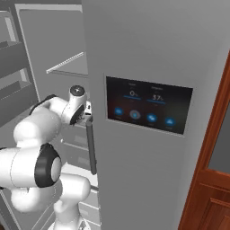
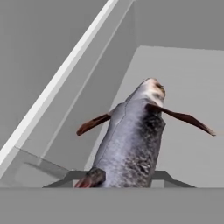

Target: Take the lemon, peach, and fish from the freezer and place them in the bowl on the counter.

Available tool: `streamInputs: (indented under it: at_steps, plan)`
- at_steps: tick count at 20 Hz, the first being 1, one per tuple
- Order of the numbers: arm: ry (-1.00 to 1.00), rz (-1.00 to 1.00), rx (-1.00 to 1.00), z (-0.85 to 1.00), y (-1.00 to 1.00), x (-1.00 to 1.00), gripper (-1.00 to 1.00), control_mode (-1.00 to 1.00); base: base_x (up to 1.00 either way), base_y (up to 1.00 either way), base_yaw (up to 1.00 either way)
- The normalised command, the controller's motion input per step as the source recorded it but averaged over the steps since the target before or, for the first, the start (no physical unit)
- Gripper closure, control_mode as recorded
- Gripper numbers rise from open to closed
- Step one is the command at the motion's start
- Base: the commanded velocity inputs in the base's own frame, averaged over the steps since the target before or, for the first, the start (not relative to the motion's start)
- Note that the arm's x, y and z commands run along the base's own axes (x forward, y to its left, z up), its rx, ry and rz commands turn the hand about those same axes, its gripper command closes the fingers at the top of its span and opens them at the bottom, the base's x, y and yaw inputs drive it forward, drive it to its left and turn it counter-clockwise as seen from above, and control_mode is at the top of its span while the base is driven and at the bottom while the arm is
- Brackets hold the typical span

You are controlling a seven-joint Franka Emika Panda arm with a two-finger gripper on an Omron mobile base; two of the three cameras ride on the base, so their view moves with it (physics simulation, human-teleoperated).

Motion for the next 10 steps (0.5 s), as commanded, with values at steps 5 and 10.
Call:
streamInputs:
  at_steps: [5, 10]
  plan:
    - [-0.05, 0.0, 0.0, 0.41, 0.0, -1.0, 1.0, -1.0, 0.0, 0.0, 0.0]
    - [-0.03, 0.0, 0.0, 0.6, -0.01, -1.0, 1.0, -1.0, 0.0, 0.0, 0.0]
